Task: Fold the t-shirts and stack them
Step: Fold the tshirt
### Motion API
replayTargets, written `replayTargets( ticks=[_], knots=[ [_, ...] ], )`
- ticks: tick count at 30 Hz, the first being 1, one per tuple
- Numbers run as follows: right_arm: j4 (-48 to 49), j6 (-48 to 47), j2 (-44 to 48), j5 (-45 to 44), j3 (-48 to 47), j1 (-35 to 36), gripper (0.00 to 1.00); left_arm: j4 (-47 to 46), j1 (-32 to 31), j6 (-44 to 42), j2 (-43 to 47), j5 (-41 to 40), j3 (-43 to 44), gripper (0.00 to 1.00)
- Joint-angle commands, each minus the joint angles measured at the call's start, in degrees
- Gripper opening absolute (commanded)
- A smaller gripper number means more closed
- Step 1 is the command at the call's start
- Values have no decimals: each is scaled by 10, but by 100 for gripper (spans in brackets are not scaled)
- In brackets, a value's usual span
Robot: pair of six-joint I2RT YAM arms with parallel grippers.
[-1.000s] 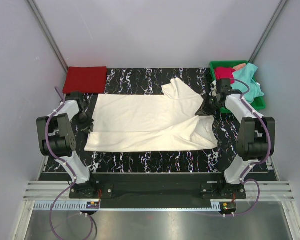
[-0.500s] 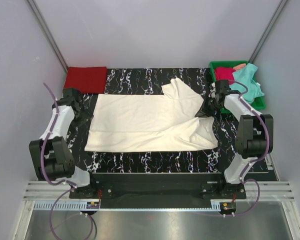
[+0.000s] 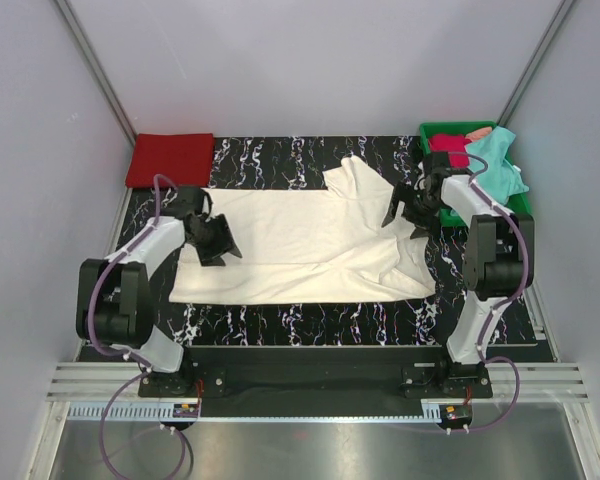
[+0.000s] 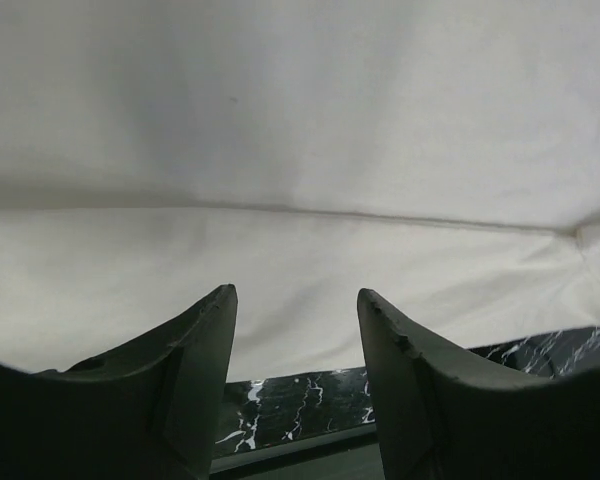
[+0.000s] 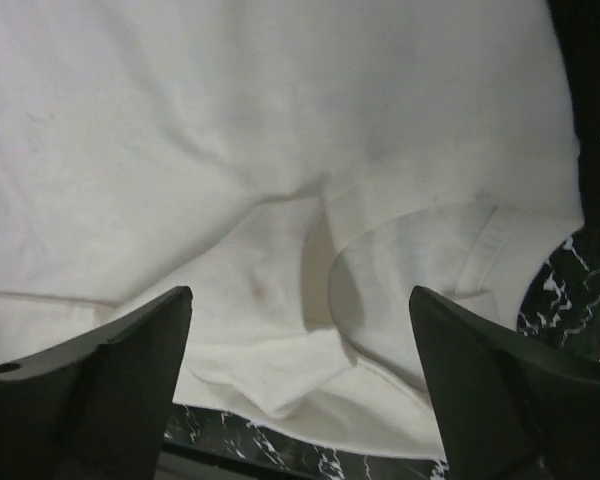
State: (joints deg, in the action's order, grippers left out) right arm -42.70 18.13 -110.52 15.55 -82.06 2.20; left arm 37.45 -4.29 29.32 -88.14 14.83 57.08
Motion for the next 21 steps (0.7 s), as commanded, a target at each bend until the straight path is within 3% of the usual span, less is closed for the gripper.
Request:
replayTargets(
  ticks=[1, 5, 9, 13, 14, 16, 18, 21],
  knots=[
    [-42, -42, 81, -40, -13, 42, 100, -41, -43, -24, -11, 87, 14, 56],
    [56, 36, 123, 50, 72, 47, 100, -32, -87, -42, -37, 91, 41, 56],
    [24, 19, 72, 26, 43, 61, 98, -36, -106, -48, -54, 98, 51, 56],
    [-1, -50, 38, -23, -3, 62, 84, -36, -129, -51, -69, 102, 57, 54],
    [-11, -57, 30, -20, -15, 62, 68, -35, -140, -52, -70, 100, 58, 52],
    [-40, -57, 10, -11, -38, 69, 59, -34, -151, -55, -73, 99, 66, 51],
    [-60, -28, -16, -32, -71, 89, 59, -35, -165, -57, -79, 97, 73, 50],
    [-118, 54, -36, -109, -123, 115, 70, -33, -176, -61, -82, 87, 80, 50]
  ],
)
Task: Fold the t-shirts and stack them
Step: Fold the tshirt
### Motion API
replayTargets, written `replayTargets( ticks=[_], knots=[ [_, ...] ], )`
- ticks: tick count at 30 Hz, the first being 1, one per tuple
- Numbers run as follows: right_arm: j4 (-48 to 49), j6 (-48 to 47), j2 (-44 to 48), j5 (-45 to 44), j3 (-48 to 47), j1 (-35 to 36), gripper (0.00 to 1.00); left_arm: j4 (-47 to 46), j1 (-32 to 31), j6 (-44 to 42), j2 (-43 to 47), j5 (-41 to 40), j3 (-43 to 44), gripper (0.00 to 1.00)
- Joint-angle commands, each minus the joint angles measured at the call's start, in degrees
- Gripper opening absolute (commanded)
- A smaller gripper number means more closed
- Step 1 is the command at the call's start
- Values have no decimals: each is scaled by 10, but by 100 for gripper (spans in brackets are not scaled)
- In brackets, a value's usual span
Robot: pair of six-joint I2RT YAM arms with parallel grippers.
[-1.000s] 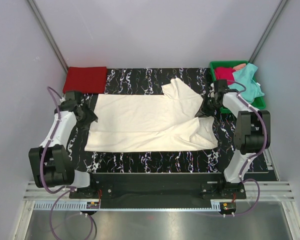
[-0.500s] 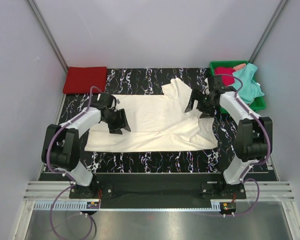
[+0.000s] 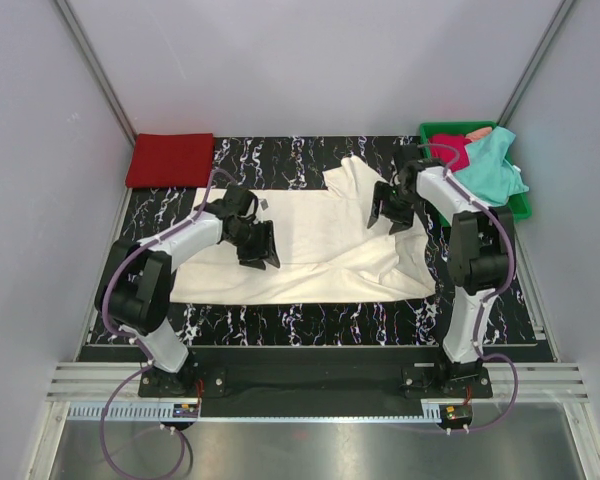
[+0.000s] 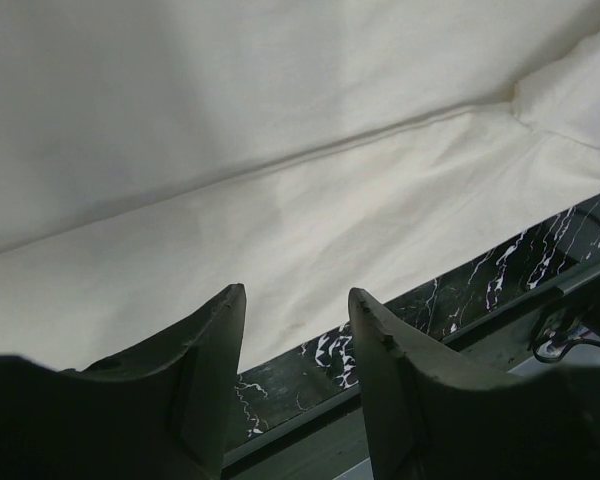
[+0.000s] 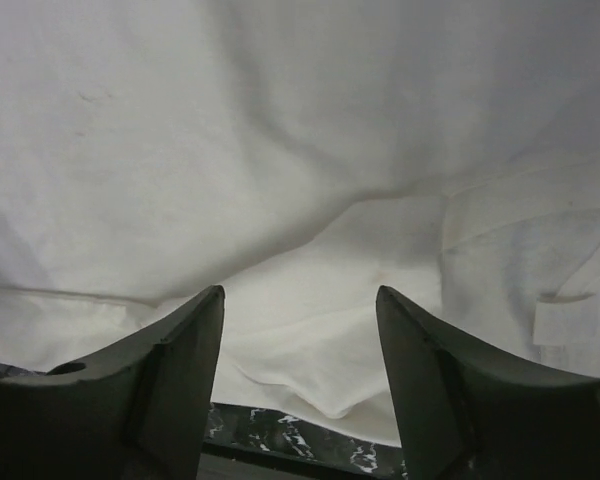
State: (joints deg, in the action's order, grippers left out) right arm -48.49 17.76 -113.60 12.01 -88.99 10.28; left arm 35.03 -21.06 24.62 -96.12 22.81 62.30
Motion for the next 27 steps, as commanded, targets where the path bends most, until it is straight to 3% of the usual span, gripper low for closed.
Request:
replayTargets(
  ticks=[1, 5, 8, 10, 14, 23, 26, 27],
  knots=[
    [-90, 139, -6, -85, -66, 37, 70, -8, -9, -15, -1, 3, 27, 50],
    [-118, 301, -5, -117, -73, 83, 72, -8, -10, -19, -1, -7, 25, 51],
    [-237, 397, -72, -182, -170, 119, 74, -12, -10, -19, -3, -16, 19, 50],
    [-307, 459, -126, -198, -226, 132, 67, -17, -10, -19, 0, -15, 10, 50],
    [-293, 506, -142, -197, -232, 135, 56, -22, -10, -21, 6, -10, 2, 51],
    [-267, 551, -152, -203, -176, 136, 49, -20, -9, -37, 22, -13, -1, 51],
    [-262, 547, -159, -221, -177, 134, 36, -17, -9, -41, 23, -12, -1, 51],
    [-261, 544, -159, -224, -180, 134, 24, -17, -9, -44, 24, -12, -3, 51]
  ],
)
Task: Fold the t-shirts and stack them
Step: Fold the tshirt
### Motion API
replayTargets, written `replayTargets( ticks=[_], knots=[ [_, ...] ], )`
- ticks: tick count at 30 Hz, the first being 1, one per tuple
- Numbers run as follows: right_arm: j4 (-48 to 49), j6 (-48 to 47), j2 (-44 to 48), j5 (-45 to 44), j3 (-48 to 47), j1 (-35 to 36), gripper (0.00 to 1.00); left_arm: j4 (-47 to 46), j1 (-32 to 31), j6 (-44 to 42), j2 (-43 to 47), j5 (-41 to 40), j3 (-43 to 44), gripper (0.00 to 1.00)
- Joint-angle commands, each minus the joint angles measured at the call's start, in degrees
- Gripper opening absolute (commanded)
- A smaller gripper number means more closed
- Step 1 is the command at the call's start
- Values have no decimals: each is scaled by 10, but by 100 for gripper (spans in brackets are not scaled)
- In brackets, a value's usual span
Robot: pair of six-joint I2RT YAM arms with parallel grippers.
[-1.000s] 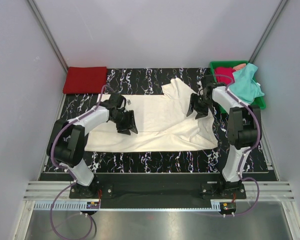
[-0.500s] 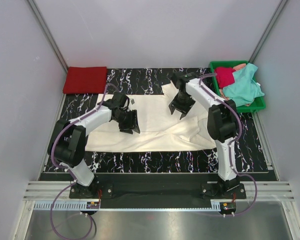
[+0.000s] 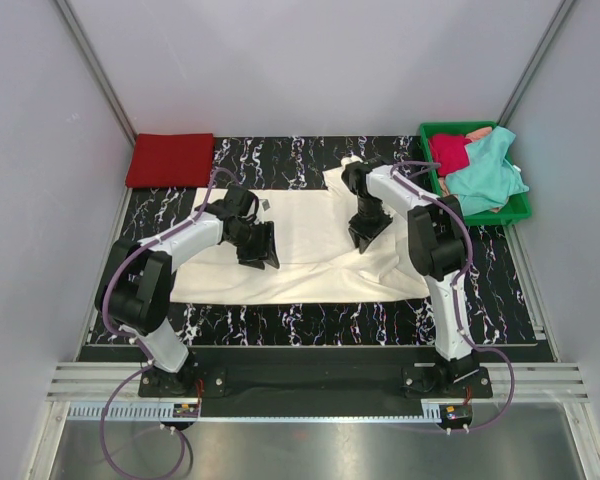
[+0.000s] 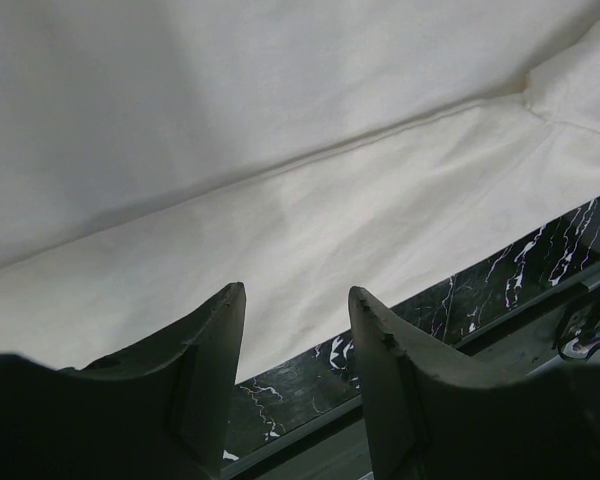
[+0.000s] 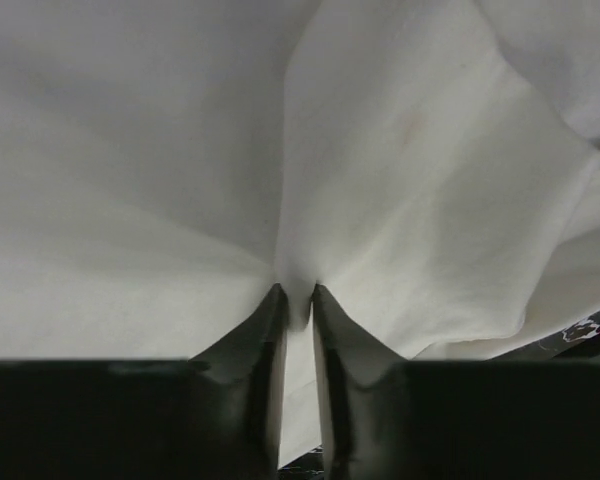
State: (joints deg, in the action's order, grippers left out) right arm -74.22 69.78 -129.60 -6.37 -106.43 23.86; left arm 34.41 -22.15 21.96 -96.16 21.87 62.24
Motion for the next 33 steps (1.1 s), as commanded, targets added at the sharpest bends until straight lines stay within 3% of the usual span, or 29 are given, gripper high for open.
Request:
replayTargets(
  ticks=[1, 8, 14, 26, 33],
  knots=[
    [-6, 23, 1, -41, -7, -1, 18, -11, 2, -18, 25, -3, -3, 51],
    [9, -31, 35, -73, -25, 15, 5, -16, 2, -23, 21, 0, -17, 51],
    [9, -83, 57, -88, -43, 58, 1, -20, 3, -10, 3, -3, -17, 49],
    [158, -177, 197, -136, 140, 95, 0, -10, 3, 15, -39, -21, -30, 44],
    [333, -202, 361, -113, 374, 159, 0, 7, 3, 9, -44, -44, -20, 43]
  ],
)
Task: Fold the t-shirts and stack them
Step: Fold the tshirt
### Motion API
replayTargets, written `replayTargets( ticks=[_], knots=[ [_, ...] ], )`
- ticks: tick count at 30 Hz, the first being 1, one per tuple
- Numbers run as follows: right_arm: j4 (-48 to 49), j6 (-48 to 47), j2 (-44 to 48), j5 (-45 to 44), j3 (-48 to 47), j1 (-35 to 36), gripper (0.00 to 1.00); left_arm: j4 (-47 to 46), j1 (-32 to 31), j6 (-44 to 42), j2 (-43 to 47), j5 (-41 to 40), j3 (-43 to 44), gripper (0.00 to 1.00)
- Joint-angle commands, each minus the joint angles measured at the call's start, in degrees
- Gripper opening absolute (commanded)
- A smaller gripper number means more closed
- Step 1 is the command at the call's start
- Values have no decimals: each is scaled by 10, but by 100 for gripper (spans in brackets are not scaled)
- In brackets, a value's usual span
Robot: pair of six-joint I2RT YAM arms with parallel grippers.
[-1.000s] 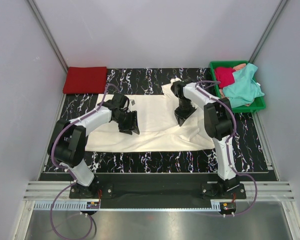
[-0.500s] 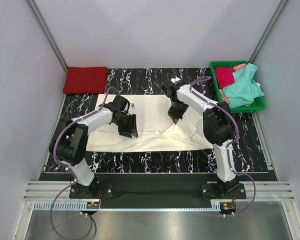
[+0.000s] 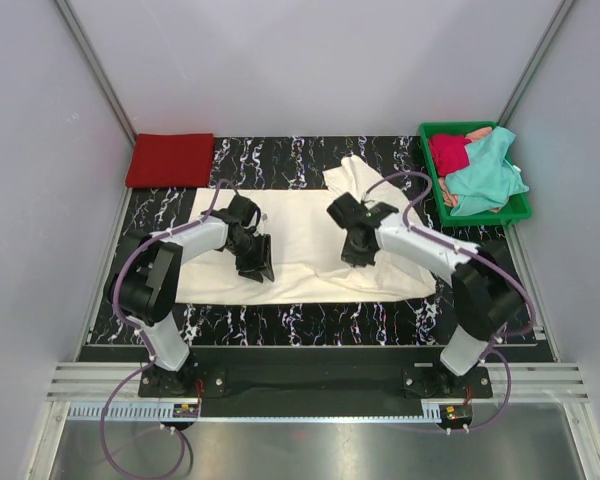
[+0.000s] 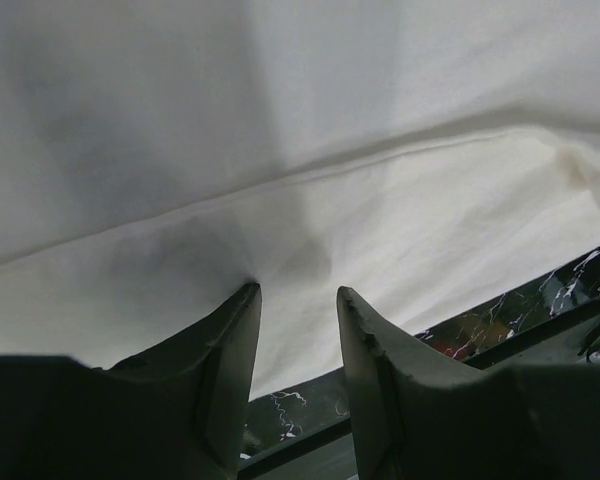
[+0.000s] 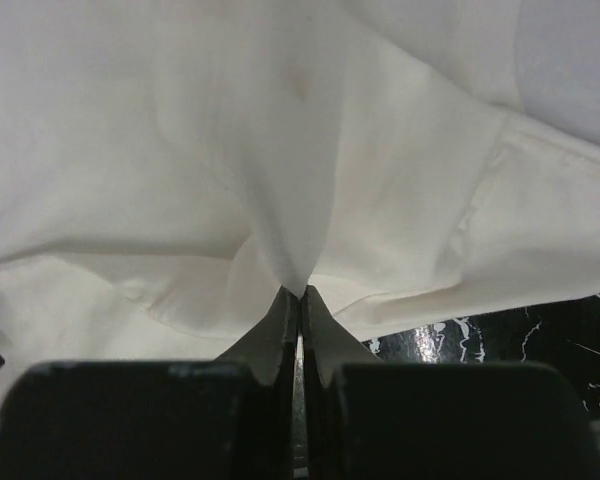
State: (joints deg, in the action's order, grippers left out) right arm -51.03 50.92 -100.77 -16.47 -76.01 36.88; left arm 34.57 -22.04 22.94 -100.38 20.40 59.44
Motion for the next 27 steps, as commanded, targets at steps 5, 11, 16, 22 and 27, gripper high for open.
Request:
replayTargets(
  ticks=[5, 11, 16, 22, 27],
  knots=[
    [182, 47, 175, -44, 203, 104, 0, 0, 2, 1, 4, -44, -15, 41],
    [175, 87, 278, -124, 307, 150, 99, -7, 2, 4, 6, -61, -29, 41],
    [165, 52, 311, -174, 309, 150, 100, 3, 1, 3, 16, -69, -19, 41],
    [98, -14, 253, -64, 178, 25, 91, -13, -9, -20, 87, -56, -2, 41],
    [37, -156, 151, 76, 67, -80, 71, -73, -27, -11, 125, 12, 7, 53]
  ],
)
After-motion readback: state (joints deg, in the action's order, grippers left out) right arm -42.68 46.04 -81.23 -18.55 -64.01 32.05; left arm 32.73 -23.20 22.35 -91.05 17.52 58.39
